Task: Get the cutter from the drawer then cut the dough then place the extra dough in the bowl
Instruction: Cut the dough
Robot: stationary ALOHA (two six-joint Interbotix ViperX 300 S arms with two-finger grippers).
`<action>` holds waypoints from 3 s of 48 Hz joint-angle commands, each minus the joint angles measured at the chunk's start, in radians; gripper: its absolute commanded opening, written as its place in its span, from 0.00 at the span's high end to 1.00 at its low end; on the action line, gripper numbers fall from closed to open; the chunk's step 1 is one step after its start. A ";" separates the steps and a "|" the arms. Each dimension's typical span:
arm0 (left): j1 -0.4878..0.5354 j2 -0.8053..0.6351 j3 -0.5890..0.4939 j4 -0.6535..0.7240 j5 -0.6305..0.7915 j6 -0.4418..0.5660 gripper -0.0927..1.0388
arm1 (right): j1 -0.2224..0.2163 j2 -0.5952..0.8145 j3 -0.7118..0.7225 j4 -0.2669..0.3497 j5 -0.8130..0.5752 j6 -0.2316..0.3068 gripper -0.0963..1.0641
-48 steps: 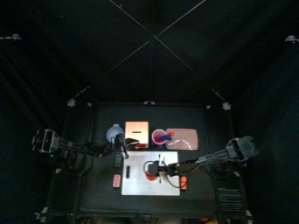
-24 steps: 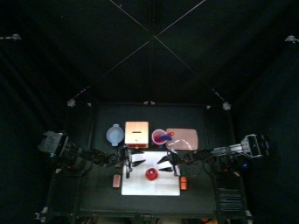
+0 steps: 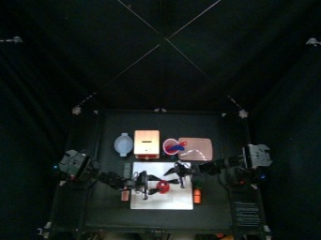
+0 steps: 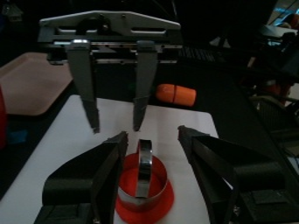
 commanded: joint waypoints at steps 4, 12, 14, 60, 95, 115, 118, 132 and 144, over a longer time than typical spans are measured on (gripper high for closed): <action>-0.002 -0.009 -0.015 -0.002 0.020 0.000 0.15 | 0.041 0.014 -0.023 0.086 -0.035 -0.052 0.24; 0.005 -0.011 -0.012 -0.008 0.025 0.008 0.15 | 0.040 -0.003 -0.006 0.097 -0.037 -0.054 0.24; 0.005 -0.011 -0.012 -0.008 0.026 0.011 0.15 | 0.041 -0.009 -0.005 0.094 -0.037 -0.055 0.24; 0.043 0.031 -0.015 0.003 0.057 0.052 0.16 | 0.066 -0.015 0.015 0.112 -0.037 -0.041 0.24; 0.060 0.038 -0.005 0.067 0.074 0.055 0.16 | 0.166 0.121 -0.008 0.351 -0.133 -0.066 0.24; 0.072 0.043 -0.011 0.069 0.075 0.055 0.16 | 0.293 0.120 -0.003 0.644 -0.206 -0.374 0.24; 0.072 0.044 -0.012 0.078 0.075 0.055 0.16 | 0.299 0.121 0.003 0.664 -0.206 -0.377 0.24; 0.072 0.052 -0.014 0.097 0.075 0.055 0.16 | 0.298 0.115 0.005 0.730 -0.192 -0.377 0.24; 0.075 0.052 -0.015 0.106 0.075 0.055 0.16 | 0.296 0.112 -0.015 0.735 -0.179 -0.380 0.24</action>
